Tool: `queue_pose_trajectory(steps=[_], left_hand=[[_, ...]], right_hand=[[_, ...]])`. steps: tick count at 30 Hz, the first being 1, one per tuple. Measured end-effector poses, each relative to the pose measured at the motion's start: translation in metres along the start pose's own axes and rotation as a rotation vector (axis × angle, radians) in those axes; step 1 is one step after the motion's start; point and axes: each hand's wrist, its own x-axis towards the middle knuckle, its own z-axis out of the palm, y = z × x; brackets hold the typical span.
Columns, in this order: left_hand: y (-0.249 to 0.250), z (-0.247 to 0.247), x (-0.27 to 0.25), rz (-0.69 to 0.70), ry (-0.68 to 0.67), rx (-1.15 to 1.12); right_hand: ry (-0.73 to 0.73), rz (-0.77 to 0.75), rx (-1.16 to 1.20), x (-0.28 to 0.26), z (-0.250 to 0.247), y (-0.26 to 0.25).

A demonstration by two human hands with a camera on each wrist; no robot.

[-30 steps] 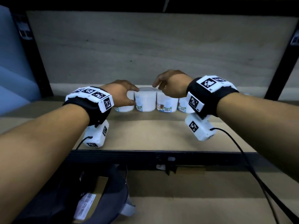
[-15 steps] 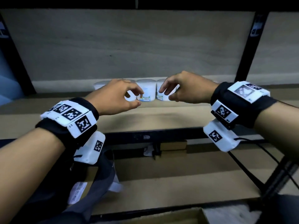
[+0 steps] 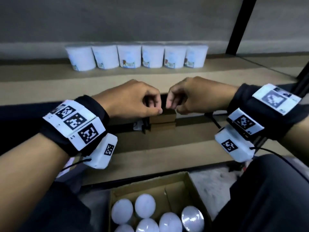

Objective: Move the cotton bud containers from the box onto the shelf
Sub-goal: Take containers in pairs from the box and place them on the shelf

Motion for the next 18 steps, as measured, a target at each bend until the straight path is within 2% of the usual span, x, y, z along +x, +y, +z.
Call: queue_pose_trajectory(steps=[6, 11, 18], left_hand=[[-0.013, 0.095, 0.003, -0.012, -0.159, -0.115], [-0.031, 0.18, 0.004, -0.116, -0.371, -0.147], [-0.047, 0.295, -0.013, -0.312, -0.528, -0.244]], right_hand=[[-0.171, 0.126, -0.025, -0.02, 0.085, 0.041], [-0.277, 0.23, 0.013, -0.032, 0.148, 0.071], [-0.372, 0.361, 0.052, -0.039, 0.229, 0.109]])
